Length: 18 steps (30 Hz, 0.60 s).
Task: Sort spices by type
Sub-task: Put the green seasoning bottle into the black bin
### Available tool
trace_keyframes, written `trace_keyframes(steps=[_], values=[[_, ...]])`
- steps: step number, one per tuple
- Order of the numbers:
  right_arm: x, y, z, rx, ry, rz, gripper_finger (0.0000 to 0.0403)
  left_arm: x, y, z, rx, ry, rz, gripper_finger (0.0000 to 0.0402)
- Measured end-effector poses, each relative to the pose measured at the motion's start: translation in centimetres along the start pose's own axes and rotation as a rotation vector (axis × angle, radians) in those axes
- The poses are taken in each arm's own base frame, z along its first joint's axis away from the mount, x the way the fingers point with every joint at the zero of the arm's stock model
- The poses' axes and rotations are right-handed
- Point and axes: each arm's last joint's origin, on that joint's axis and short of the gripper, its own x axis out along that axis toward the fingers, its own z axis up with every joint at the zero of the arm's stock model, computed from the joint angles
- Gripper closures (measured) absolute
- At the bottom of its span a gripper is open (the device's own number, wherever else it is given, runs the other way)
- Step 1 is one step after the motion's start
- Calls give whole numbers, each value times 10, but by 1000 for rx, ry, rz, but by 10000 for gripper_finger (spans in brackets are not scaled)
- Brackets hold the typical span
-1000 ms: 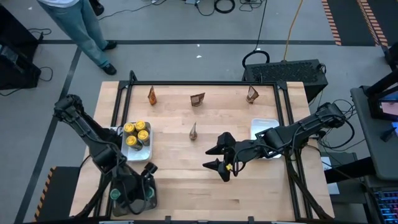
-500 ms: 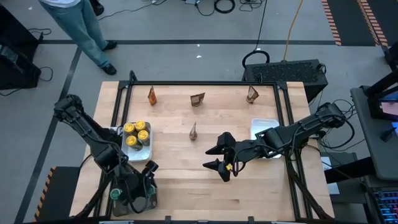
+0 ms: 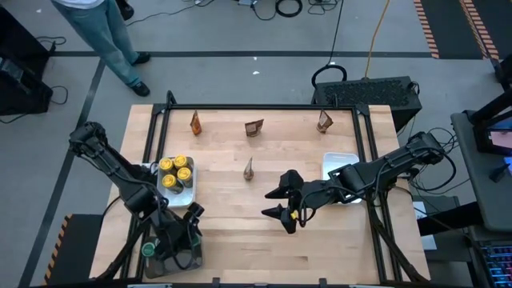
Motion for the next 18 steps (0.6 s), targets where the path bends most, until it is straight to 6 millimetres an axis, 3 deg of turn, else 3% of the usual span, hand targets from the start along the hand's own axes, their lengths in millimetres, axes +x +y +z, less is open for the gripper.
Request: trace_keyframes(steps=[18], values=[[0,0,0,-5,4,-4,145,8,1,-11,-2,41,-4,184]])
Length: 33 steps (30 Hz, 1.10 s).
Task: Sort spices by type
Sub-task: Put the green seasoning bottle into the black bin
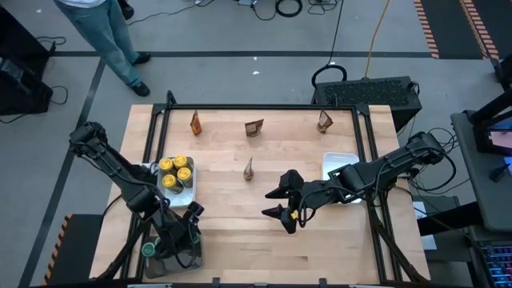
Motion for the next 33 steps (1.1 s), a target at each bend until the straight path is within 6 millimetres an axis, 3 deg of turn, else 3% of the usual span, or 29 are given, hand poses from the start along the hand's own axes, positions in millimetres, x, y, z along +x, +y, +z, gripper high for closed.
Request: trace_keyframes(steps=[33], values=[[0,0,0,-19,-1,0,145,5,-5,-2,-40,-23,-62,184]])
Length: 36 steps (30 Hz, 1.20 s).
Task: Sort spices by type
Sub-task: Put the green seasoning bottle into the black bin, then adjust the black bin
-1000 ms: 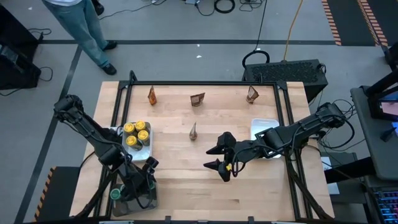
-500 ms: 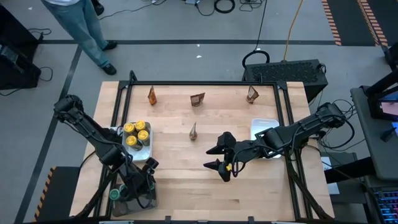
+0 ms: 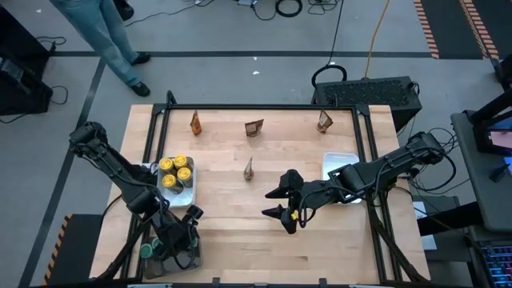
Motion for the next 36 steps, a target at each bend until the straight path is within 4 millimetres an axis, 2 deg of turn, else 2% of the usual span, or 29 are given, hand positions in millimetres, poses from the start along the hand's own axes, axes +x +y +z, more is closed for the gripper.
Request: trace_keyframes(steps=[11,36], values=[[0,0,0,0,0,0,145,0,0,-1,2,10,9,164],[0,0,0,3,1,2,145,0,0,-1,0,4,14,159]])
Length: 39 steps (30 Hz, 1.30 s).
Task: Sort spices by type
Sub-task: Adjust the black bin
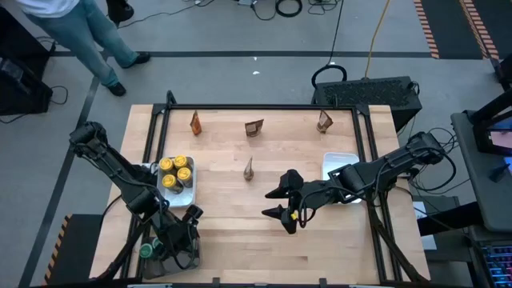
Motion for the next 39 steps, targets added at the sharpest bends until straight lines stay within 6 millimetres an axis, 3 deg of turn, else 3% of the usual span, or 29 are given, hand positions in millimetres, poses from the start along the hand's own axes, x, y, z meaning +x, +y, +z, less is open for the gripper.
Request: trace_keyframes(steps=[6,17,25,39], values=[[0,1,-1,-5,3,4,145,-1,0,2,-1,-4,0,159],[0,1,-1,-12,3,4,145,-28,-3,35,-7,-152,70,159],[0,1,-1,-14,3,4,145,-46,11,52,-58,-232,122,159],[-1,0,-3,-23,20,-11,145,-45,41,23,-280,44,304,159]])
